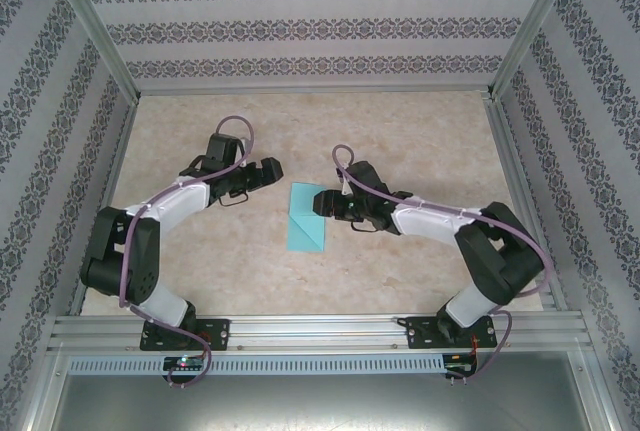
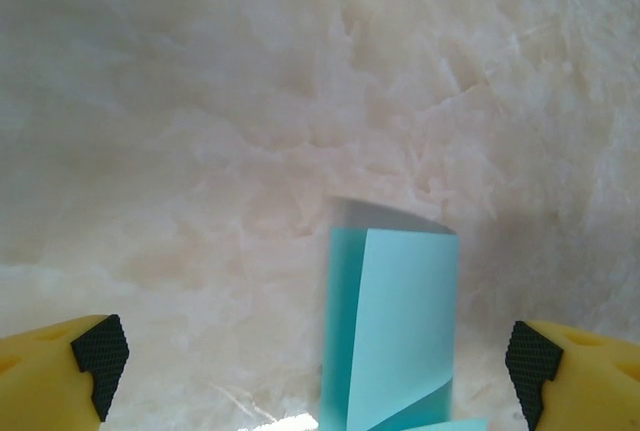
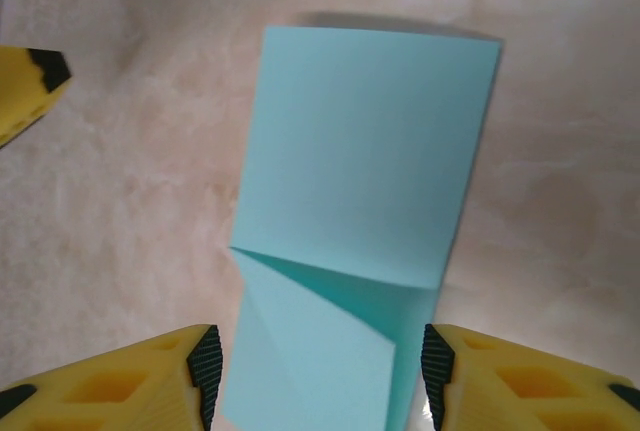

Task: Fold a paper plane with a square sheet of paper (pick it up from the middle)

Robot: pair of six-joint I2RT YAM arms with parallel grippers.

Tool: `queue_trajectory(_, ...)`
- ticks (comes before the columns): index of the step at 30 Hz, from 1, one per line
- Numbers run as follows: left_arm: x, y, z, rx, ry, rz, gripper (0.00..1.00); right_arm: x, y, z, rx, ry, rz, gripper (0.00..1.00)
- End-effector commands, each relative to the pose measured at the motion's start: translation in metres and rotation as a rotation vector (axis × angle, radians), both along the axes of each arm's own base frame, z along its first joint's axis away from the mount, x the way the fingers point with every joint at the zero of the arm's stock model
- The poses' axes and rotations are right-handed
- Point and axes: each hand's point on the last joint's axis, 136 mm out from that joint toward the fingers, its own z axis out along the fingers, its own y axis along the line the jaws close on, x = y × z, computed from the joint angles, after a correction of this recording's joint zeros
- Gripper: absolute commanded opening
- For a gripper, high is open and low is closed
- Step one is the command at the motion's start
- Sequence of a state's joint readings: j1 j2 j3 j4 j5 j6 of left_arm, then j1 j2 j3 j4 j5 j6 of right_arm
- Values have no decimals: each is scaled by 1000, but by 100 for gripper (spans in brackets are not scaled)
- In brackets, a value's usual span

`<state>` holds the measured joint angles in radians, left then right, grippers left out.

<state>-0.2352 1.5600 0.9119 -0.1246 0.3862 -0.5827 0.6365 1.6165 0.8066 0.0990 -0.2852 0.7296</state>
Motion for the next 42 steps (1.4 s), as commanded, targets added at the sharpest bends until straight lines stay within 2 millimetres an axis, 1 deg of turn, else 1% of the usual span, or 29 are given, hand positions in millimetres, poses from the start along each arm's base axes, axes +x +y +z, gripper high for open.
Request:
queue_trajectory(1,-13,-3,-7,-40,21,-30,100,5,10,-6,14,-6,71,56)
queue_trajectory(5,-27,-19,-10,-139,46,-96,100,0,17,-18,30,12,140,51)
queue_trajectory(8,-35,-29,-9,-203,58,-135,100,-2,22,-21,68,1,176,47)
queue_trajectory(12,-45,-35,-11,-257,81,-152,100,-3,24,-30,83,27,195,41)
queue_trajectory(16,-58,-42,-14,-297,123,-191,100,-3,23,-31,104,10,204,37)
queue_trajectory(19,-67,-52,-13,-333,144,-239,100,-2,17,-32,114,-7,191,27)
queue_trajectory(22,-74,-64,-10,-366,152,-286,98,-1,15,-28,159,-30,189,15)
queue_trajectory(24,-77,-74,-6,-384,156,-323,96,-2,16,-25,186,-32,199,11)
queue_trajectory(26,-79,-81,-5,-386,157,-348,94,-2,15,-27,183,-28,196,8)
queue_trajectory(30,-82,-92,-8,-386,161,-372,87,-1,11,-29,196,-21,182,7)
queue_trajectory(35,-82,-106,-16,-386,180,-401,75,0,4,-31,214,-10,160,7)
queue_trajectory(38,-81,-111,-24,-380,206,-397,70,-1,2,-34,215,-1,151,7)
queue_trajectory(40,-81,-115,-26,-390,213,-400,66,-1,2,-34,221,-1,149,7)
queue_trajectory(42,-80,-118,-28,-389,217,-404,64,-2,2,-35,221,2,148,7)
